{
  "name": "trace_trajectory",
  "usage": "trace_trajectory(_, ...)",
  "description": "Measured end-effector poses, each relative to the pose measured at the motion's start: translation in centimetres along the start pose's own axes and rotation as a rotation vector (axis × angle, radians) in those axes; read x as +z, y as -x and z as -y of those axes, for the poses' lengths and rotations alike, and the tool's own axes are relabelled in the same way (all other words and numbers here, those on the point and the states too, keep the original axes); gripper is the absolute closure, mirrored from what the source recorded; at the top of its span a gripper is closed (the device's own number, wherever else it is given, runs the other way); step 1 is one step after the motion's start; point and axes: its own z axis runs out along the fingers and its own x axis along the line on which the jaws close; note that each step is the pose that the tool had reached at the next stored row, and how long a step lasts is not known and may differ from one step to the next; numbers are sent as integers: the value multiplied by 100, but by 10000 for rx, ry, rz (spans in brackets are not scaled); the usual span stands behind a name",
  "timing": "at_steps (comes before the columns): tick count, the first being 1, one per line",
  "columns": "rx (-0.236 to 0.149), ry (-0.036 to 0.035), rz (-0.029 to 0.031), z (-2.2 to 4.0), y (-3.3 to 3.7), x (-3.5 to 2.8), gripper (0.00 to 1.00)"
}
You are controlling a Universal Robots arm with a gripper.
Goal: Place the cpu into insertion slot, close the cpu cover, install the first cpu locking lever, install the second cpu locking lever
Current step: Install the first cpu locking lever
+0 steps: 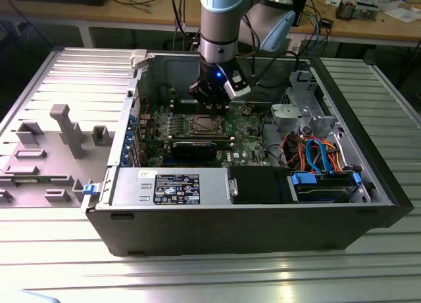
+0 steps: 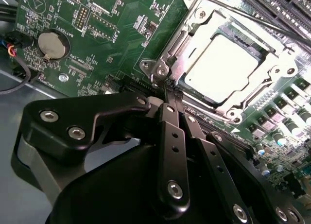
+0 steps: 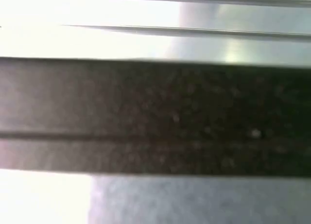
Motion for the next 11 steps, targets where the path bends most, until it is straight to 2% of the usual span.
trace_trajectory(4, -2, -1, 0, -1, 1, -25, 89)
trace_trajectory(8, -2, -4, -2, 44, -1, -29, 89)
trace_trajectory(11, -1, -5, -2, 49, -1, -29, 89)
